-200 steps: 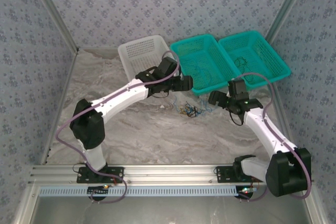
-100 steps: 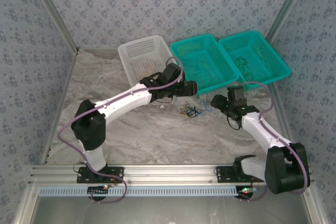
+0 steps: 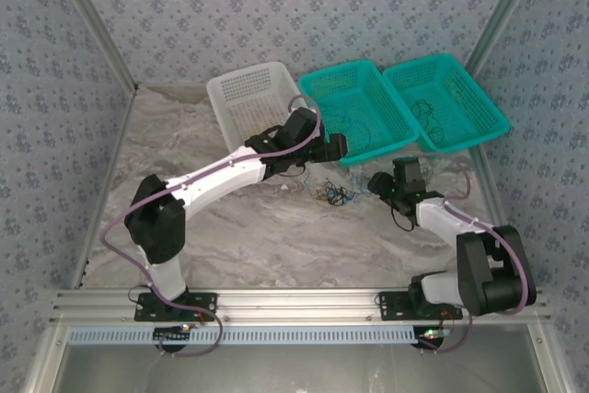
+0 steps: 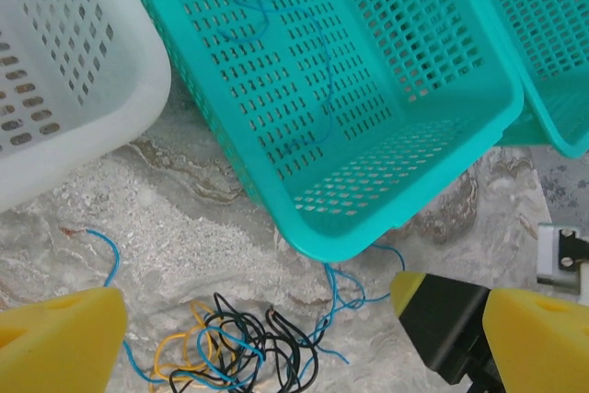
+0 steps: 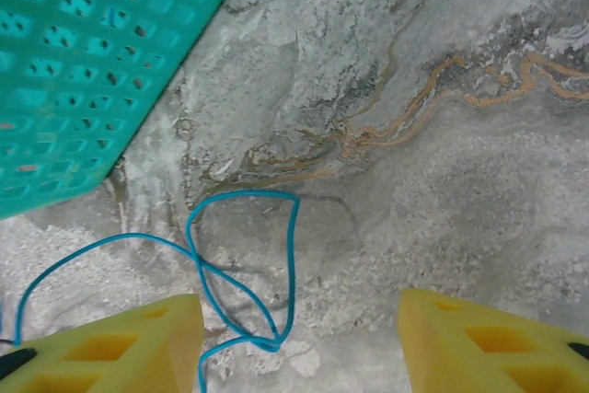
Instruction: Untangle the cables
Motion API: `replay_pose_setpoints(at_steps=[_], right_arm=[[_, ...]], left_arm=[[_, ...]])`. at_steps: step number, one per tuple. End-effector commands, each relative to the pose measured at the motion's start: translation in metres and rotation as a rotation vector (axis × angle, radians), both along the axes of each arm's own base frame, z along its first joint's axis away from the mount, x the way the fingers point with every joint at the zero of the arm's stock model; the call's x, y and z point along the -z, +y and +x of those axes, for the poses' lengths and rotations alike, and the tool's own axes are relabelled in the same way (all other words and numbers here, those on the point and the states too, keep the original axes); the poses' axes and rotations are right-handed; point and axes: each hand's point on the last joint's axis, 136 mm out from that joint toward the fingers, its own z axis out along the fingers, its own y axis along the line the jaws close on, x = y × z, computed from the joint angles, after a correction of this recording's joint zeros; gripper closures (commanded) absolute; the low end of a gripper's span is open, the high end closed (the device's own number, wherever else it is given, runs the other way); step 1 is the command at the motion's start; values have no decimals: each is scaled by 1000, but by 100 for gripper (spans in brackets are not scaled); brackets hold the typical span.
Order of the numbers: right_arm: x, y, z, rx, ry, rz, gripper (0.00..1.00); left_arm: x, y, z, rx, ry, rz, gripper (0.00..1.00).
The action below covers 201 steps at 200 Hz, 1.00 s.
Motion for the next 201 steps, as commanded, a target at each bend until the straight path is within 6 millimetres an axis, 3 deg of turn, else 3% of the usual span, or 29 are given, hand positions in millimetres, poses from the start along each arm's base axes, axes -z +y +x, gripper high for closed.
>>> replay_pose_setpoints(at_steps=[1,59,79,123,201], right_arm=[[-1,3,8,10,-36,14,41],[5,3,18,8,-45,-1,48],[7,2,19,17,-43,-8,56],[6,4,19,9,-50,-8,85],[-20,-2,15,-1,-163,-55,100]], left_arm=[[-6,5,13,-58,-45,-18,0],[1,9,15,-78,-31,-9,1],[2,11,16,-83,-26,-12,0],[5,12,17,-82,-14,-16,1],[7,11,18,-81,2,-32,1]])
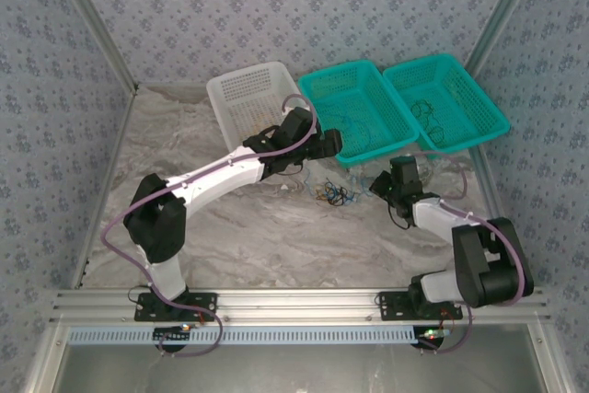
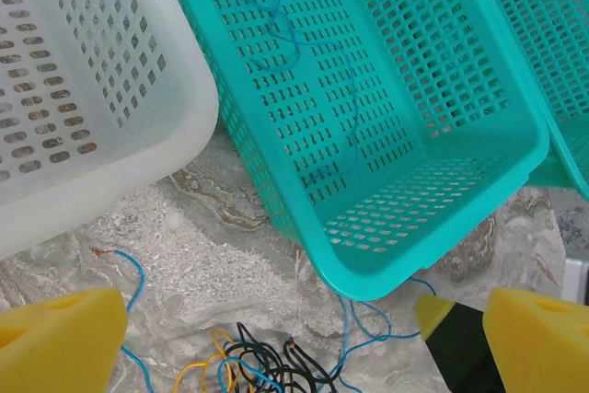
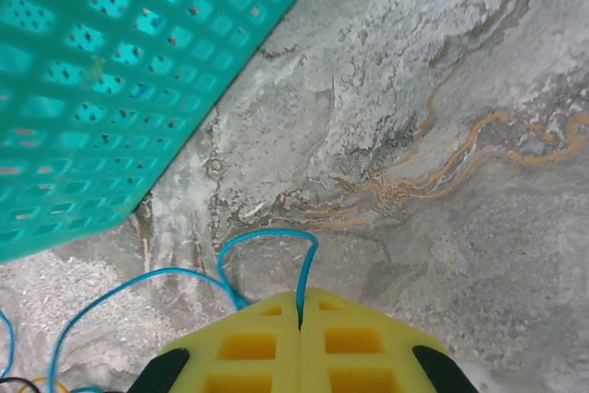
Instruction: Untangle the cables
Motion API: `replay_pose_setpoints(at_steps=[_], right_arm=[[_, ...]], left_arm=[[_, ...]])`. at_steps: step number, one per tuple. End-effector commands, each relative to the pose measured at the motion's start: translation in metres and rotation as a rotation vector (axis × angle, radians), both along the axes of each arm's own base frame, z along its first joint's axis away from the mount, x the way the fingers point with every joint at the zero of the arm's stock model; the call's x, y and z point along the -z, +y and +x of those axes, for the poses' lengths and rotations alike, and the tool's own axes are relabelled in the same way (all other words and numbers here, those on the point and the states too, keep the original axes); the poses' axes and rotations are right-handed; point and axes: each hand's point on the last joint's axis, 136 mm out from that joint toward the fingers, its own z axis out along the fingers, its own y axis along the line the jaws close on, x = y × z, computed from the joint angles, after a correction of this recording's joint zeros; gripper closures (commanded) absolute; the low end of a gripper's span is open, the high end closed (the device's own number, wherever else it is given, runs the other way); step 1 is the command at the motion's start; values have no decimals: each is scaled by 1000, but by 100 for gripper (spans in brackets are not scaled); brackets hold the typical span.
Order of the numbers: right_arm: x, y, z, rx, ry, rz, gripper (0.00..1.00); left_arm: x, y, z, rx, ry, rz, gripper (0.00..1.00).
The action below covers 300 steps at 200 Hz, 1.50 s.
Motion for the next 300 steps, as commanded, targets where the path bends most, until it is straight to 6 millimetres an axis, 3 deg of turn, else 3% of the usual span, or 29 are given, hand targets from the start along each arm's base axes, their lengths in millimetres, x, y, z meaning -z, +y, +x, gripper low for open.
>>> replay_pose_setpoints(at_steps=[1,60,122,184,227,300], right_arm=[[-12,-5,-1,4,-62,-37,100],[-43,-6,-9,-18,-201,-31,100],[-103,4,-20,-142,-422,-71,100],[-155,37,-34,-354,-589,-16,100],[-178,49,-39,-435,-649,13,100],[-218,63,-44,-489,-741,107,100]], left_arm=[[3,-2,3,-4,11,-21,1],[6,-8,6,9,30,-51,1],[4,-21,8,91,4,-77,1],[-7,-52,-9,403,-181,-79,0],[-5,-56,-30,564,-258,-120,1],[9,-48,-51,579,-238,-220,3]])
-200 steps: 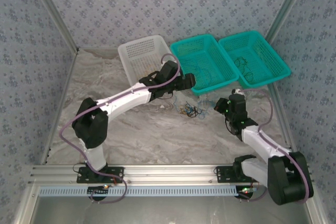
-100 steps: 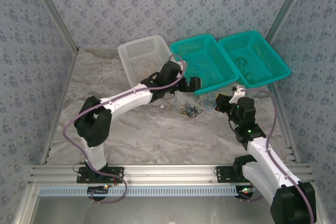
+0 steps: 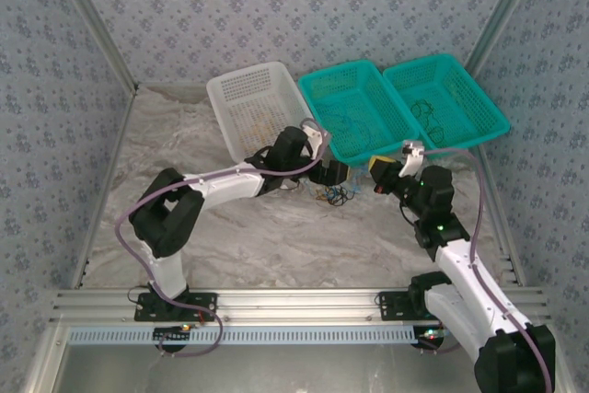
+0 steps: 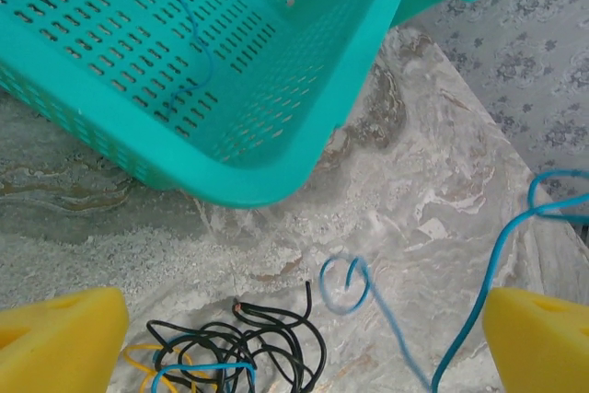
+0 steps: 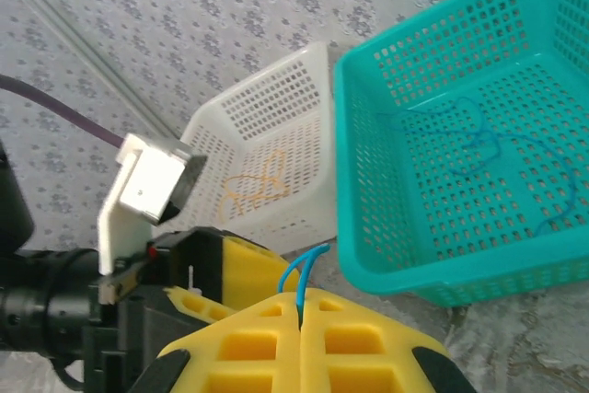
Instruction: Untangle the cables
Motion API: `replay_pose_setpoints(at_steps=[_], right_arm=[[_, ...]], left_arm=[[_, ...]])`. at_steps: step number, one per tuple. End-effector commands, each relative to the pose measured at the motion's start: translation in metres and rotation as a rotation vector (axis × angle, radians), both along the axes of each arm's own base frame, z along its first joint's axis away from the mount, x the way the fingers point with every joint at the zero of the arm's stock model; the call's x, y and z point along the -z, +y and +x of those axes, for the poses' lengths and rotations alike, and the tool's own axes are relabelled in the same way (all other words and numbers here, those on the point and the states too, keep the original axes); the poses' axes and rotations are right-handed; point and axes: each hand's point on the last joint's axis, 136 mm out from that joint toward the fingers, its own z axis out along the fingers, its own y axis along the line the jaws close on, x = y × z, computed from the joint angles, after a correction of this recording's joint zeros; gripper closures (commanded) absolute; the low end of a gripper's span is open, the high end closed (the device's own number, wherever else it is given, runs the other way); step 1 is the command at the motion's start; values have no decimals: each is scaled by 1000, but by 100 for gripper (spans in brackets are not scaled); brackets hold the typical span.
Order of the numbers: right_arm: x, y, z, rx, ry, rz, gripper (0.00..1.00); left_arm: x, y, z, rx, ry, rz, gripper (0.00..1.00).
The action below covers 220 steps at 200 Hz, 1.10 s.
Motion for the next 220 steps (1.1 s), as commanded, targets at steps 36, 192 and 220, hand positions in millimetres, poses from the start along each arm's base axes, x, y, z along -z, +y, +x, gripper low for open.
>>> replay_pose_setpoints(at_steps=[36,192,220], right_arm=[[-47,9,-4,-51,-104,79,100],[-46,-72,-5,344,-61,203,100],[-30,-76,-3,320,-24,259,100]], left_arm=[[-47,-16,-21,124,-39,-172,11],[-43,57,48,-362,38,-140,100],[-60,64,57,-379,52,-180,100]])
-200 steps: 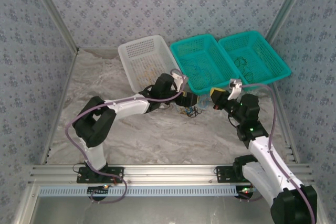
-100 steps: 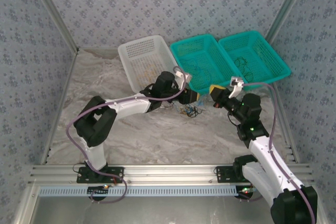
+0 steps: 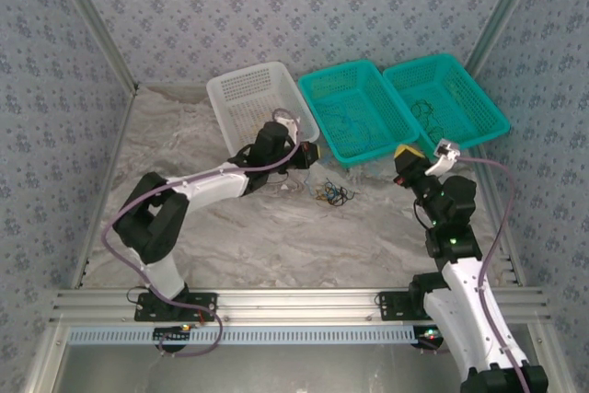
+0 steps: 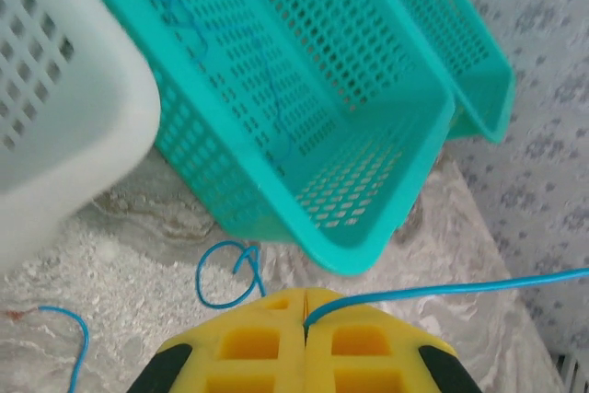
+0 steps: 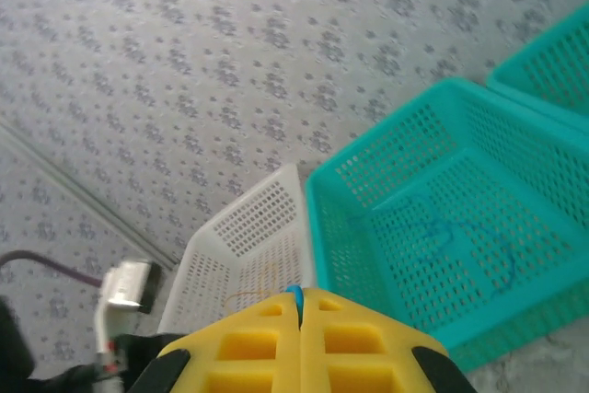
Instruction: Untangle the cables
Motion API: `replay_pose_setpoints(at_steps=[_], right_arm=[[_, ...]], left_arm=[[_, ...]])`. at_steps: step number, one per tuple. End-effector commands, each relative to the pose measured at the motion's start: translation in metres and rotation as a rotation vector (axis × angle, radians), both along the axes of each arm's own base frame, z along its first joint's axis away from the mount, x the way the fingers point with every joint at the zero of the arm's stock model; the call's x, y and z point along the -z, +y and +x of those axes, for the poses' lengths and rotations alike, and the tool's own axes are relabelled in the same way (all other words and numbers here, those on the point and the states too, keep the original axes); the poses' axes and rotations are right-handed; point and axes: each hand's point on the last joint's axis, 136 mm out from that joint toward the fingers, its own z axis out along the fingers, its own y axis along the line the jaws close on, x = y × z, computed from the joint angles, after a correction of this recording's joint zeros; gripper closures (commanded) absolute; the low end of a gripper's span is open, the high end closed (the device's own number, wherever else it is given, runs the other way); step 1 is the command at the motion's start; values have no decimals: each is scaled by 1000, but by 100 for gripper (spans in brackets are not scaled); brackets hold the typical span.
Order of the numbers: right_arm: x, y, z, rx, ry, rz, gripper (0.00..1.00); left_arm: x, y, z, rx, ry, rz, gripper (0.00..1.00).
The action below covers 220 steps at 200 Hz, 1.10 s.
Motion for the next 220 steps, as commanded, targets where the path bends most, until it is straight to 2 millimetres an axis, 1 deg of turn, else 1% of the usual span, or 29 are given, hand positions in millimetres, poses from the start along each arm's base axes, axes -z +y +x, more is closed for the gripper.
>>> replay_pose_setpoints(at_steps=[1,19,44,56,73,87,101,132,142,164,174,182,196,197,200,202,206,220], right_arm=[[14,-13,2,42,45,80,100],[23,-10,3,25,70,69,100],[26,-3,5,-16,89,51,100],[25,1,6,-41,95,41,92],[26,4,7,-56,108,28,85],[25,4,8,-55,107,19,79],[25,3,8,-52,104,13,77],[25,4,8,-55,103,6,76],[25,4,8,-58,103,6,73],[24,5,7,-60,101,6,52],[24,6,7,-65,104,6,37],[24,6,6,-68,109,6,28],[27,6,6,-63,131,6,19],[27,6,6,-63,132,6,17],[27,6,6,-61,136,5,6],[27,6,5,-59,137,4,1],[28,5,6,-56,142,3,0],[30,5,5,-50,147,-4,0]], left_arm=[[-31,16,17,-91,-15,-44,100],[-52,6,20,-55,-36,-82,100],[-85,-13,24,18,-72,-134,100],[-99,-22,26,52,-87,-160,100],[-109,-32,30,80,-101,-174,100],[-112,-38,34,90,-102,-178,100],[-119,-45,38,106,-114,-191,100],[-138,-54,48,118,-159,-199,100],[-142,-56,52,118,-182,-185,100],[-147,-60,62,115,-211,-150,100],[-148,-63,66,119,-221,-141,100],[-149,-65,68,122,-230,-131,100],[-150,-66,74,113,-242,-118,100],[-151,-66,74,112,-244,-117,100],[-150,-67,76,111,-245,-113,100],[-150,-67,76,111,-246,-112,100],[-151,-68,78,111,-251,-110,100],[-150,-71,83,106,-255,-101,100]])
